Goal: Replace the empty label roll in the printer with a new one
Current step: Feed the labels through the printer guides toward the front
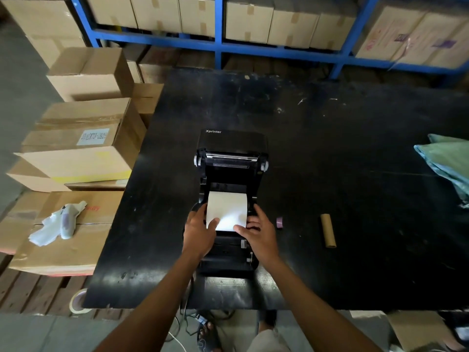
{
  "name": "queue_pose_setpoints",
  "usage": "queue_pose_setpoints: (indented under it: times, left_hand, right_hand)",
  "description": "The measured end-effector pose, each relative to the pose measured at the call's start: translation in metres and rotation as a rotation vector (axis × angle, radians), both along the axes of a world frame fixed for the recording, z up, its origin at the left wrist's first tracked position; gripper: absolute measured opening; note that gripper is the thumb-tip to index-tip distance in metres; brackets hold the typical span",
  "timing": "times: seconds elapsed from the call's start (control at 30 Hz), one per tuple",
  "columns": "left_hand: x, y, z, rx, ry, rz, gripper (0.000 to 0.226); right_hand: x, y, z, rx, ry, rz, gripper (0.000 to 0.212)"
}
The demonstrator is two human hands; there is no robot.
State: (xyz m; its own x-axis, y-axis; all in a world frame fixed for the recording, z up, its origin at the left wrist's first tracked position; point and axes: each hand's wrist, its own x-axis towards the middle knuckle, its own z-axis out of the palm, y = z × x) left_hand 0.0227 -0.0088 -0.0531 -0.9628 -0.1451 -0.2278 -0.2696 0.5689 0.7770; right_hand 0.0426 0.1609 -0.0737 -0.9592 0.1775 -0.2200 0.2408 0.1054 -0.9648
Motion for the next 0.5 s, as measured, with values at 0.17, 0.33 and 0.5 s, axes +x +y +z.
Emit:
queue_pose_setpoints:
  times: [0.17,0.33,0.5]
  left_hand:
    - [-0.006,-0.004,0.003,-0.028,-0.016,-0.036,0.049]
    - [-0.008,-0.007,0.010,-0.056,-0.029,-0.074,0.047]
    - [-0.009,-0.010,0.015,-0.055,-0.043,-0.101,0.048]
  right_hand:
    - [0.013,0.011,-0.002,0.003,0.051,-0.133,0.051]
    - [0.020,0.010,0.003,0.413,0.210,0.096,0.045]
    - [0.015,0.002,0.012,0.762,0.320,0.267,0.035]
